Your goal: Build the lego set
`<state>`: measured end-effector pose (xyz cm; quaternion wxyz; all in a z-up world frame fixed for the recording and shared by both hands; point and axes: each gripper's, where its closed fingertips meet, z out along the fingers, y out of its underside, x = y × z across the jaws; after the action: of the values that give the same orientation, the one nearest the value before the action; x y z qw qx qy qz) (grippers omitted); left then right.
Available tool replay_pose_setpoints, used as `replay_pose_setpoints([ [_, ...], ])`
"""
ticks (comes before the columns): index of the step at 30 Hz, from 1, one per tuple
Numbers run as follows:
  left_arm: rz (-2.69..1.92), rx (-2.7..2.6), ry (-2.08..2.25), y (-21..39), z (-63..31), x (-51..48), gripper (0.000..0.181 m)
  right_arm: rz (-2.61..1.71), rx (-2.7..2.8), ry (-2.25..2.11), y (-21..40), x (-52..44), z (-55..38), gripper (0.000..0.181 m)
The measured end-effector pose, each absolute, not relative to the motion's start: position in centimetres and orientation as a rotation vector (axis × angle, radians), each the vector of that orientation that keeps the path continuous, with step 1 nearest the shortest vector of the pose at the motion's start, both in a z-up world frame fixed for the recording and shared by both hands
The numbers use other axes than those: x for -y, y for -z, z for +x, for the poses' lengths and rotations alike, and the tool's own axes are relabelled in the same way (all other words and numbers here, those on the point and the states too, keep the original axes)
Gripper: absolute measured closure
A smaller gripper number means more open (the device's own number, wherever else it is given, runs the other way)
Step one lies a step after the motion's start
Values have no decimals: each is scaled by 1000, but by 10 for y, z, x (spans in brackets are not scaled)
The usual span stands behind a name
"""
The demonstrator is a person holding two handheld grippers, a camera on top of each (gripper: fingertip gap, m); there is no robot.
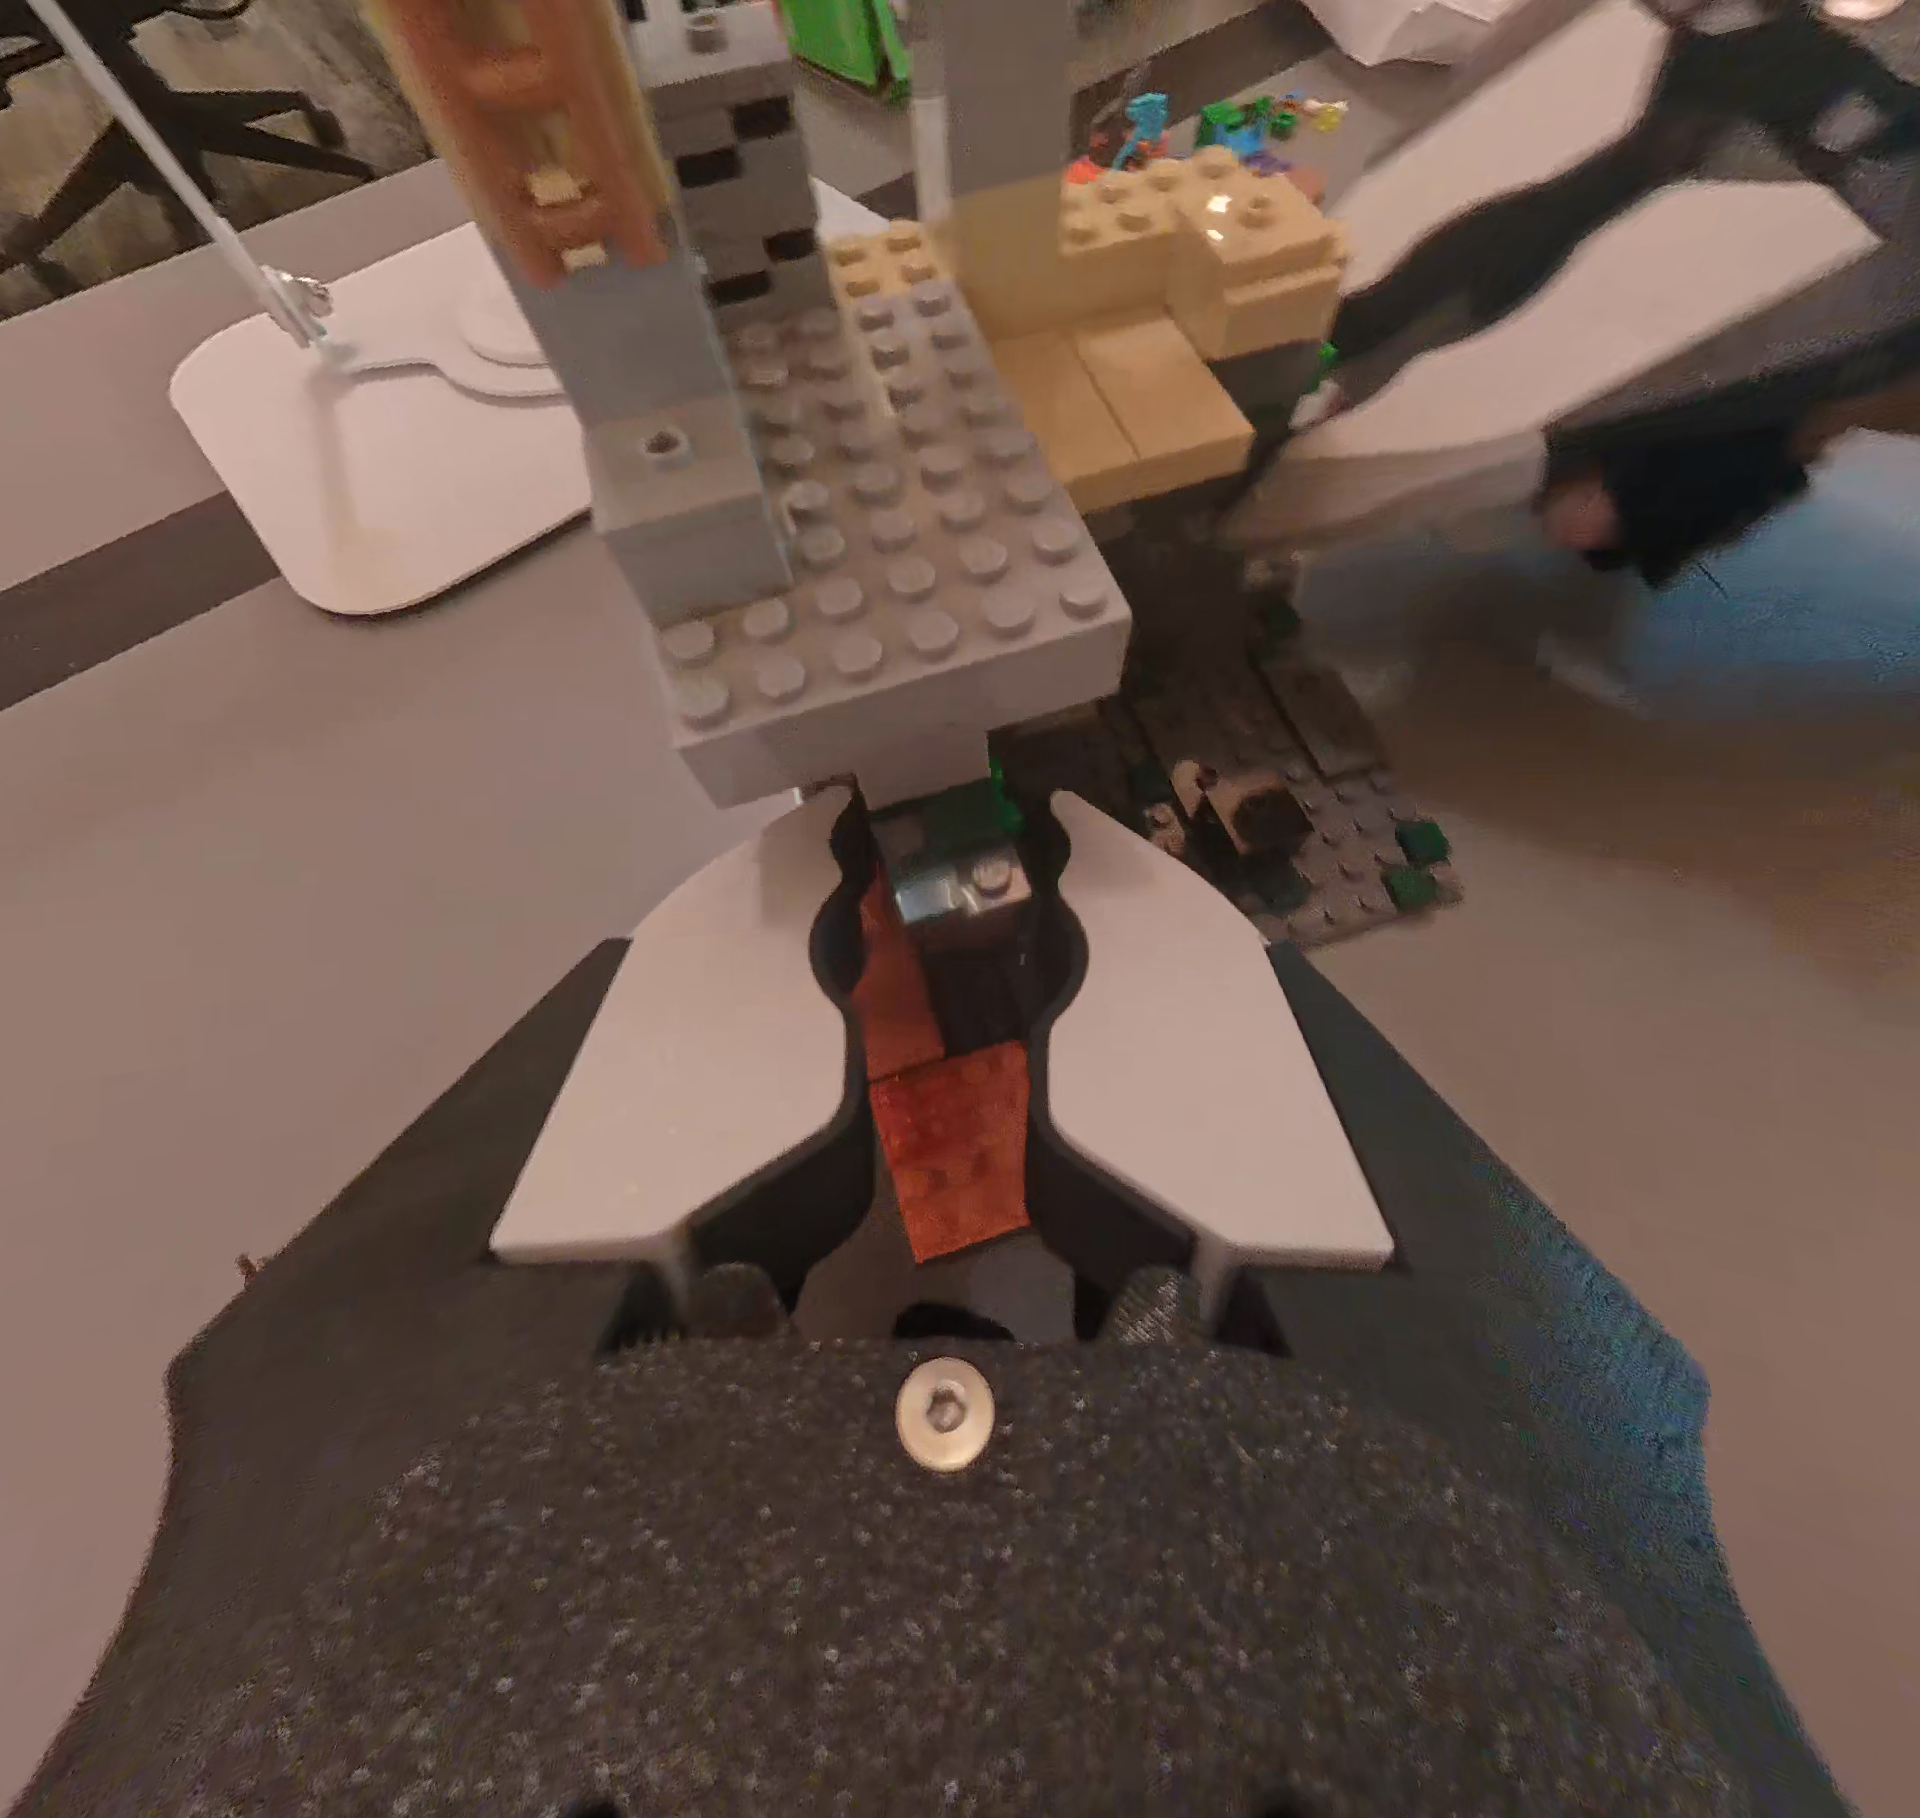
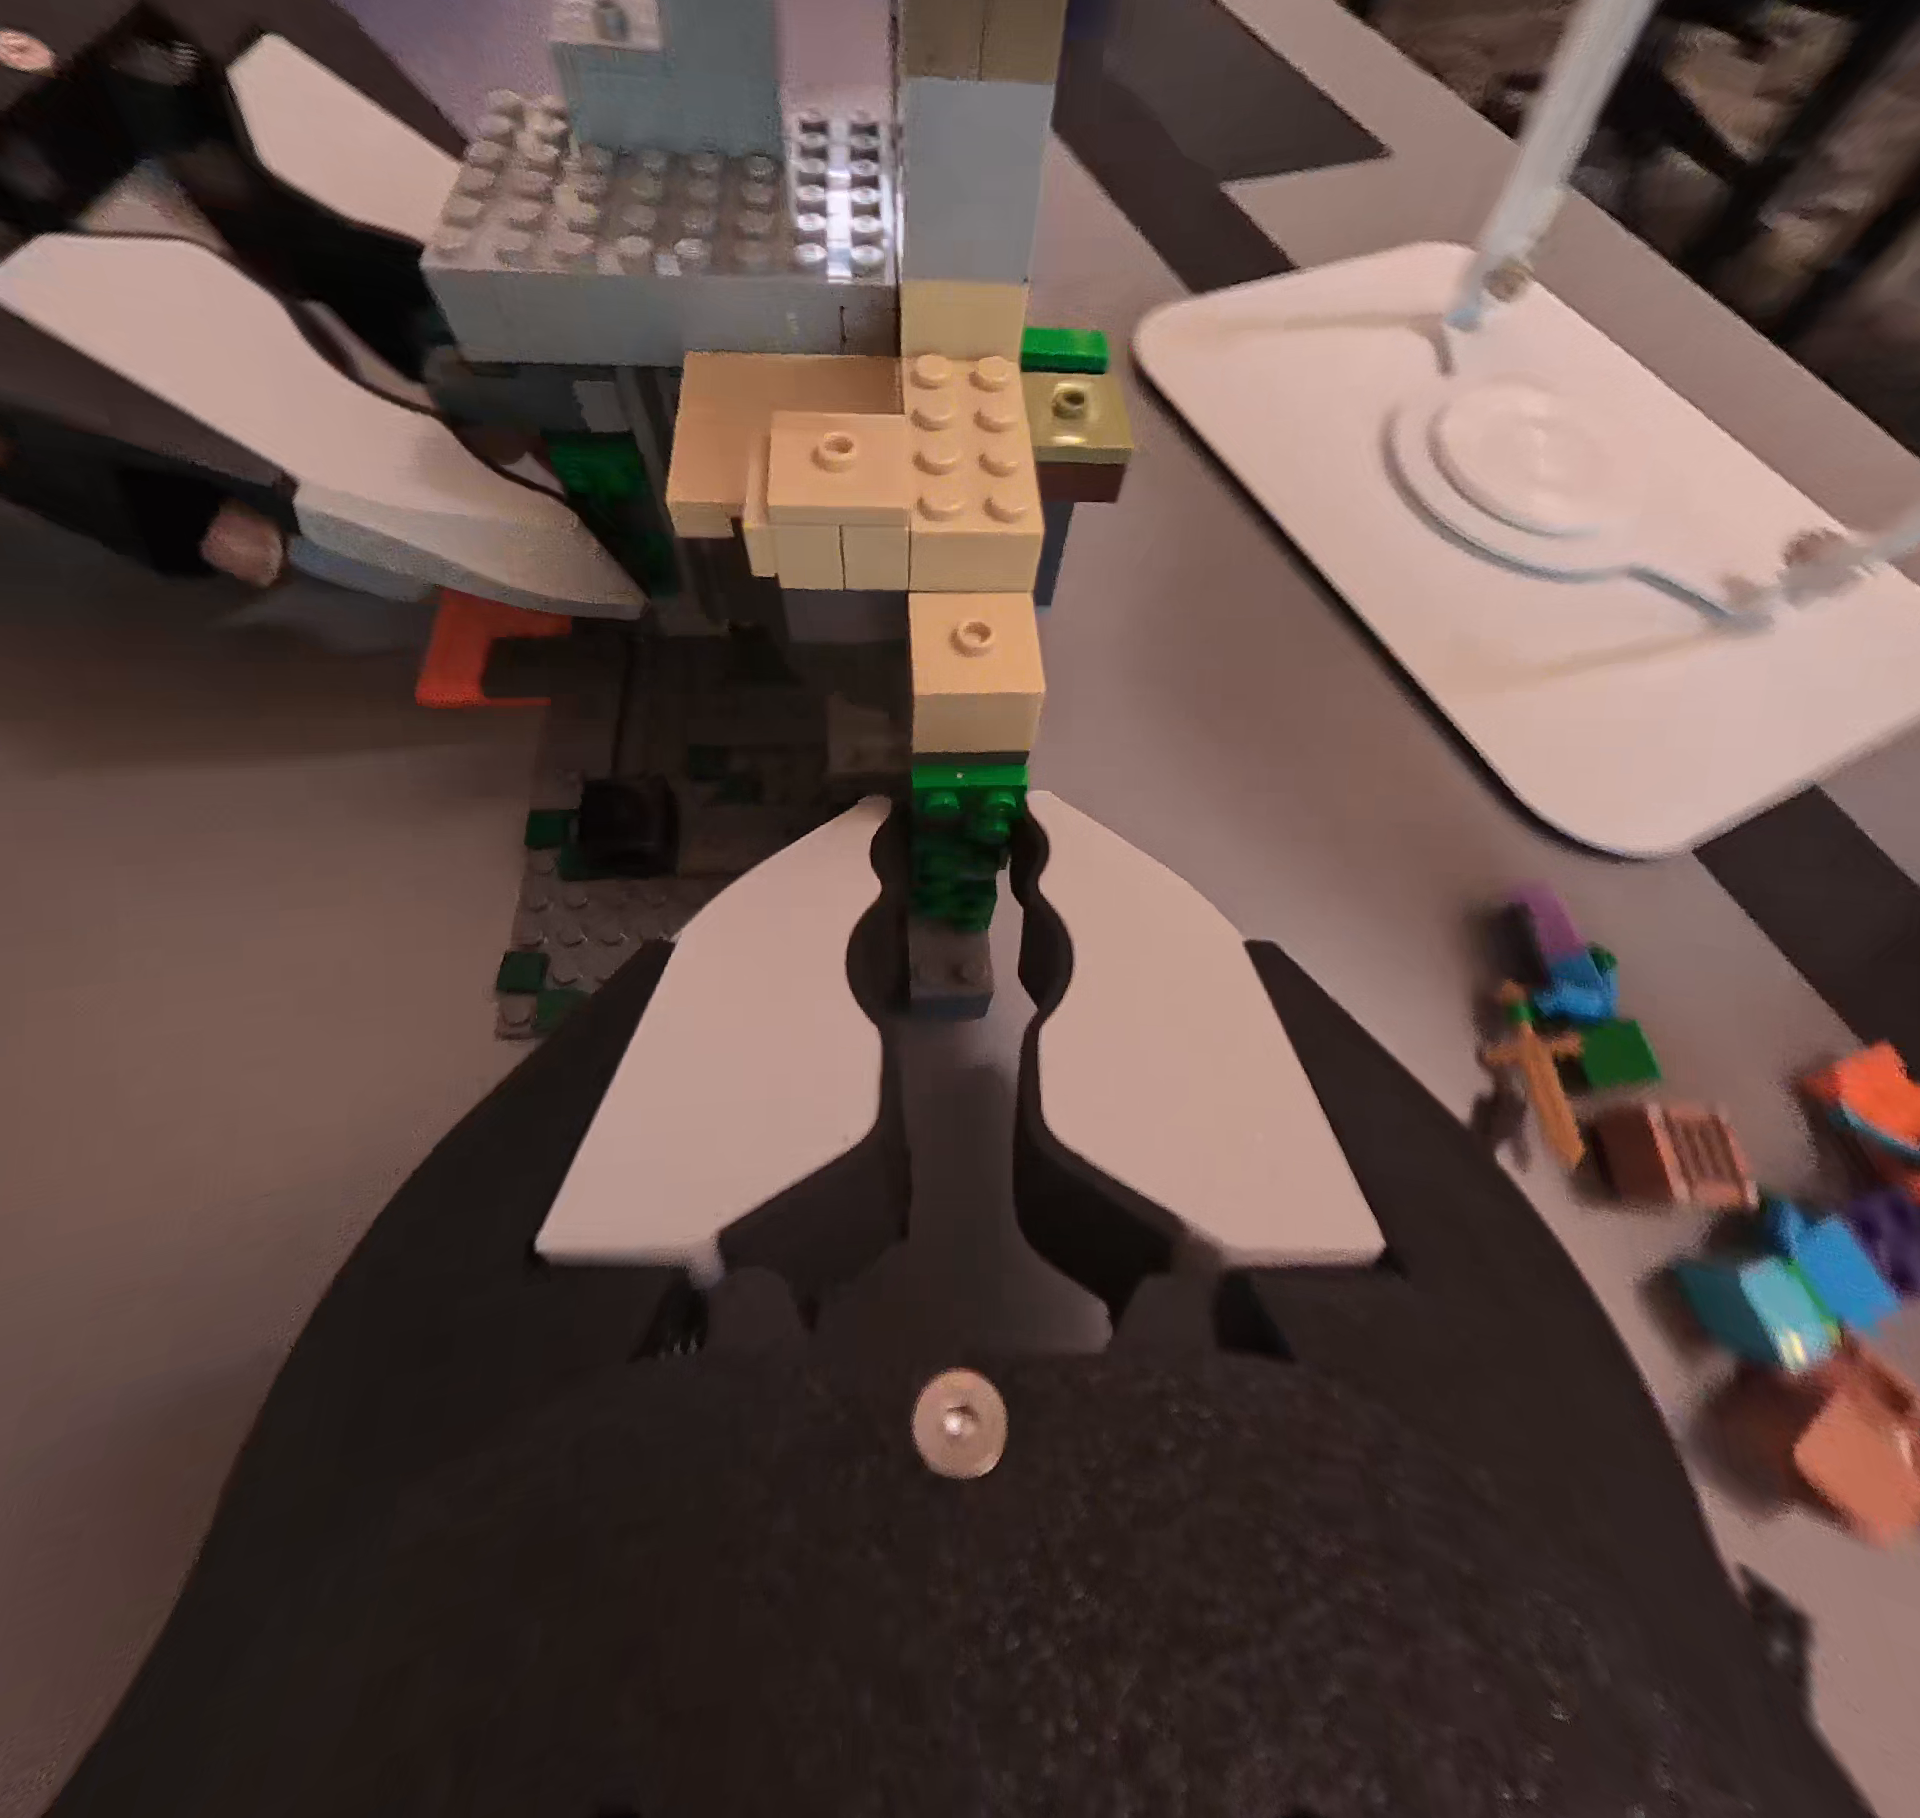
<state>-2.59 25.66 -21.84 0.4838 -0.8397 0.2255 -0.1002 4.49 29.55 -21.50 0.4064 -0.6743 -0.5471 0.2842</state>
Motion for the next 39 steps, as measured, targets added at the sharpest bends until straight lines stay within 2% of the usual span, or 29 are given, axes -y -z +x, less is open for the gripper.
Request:
replay_pose_setpoints([
  [5, -2002, -649, 266, 216, -23, -238, 144, -1631, 1551, -887, 216, -315, 42, 163],
  [9, -1983, -682, 252, 218, -22, -241, 149, -1630, 1550, -937, 216, -323, 38, 162],
  [23, -1975, -693, 266, 218, -37, -271, 154, -1712, 1258, -739, 216, -335, 31, 159],
  [39, -1967, -695, 256, 218, -50, -278, 156, -1713, 1244, -696, 216, -328, 32, 161],
])
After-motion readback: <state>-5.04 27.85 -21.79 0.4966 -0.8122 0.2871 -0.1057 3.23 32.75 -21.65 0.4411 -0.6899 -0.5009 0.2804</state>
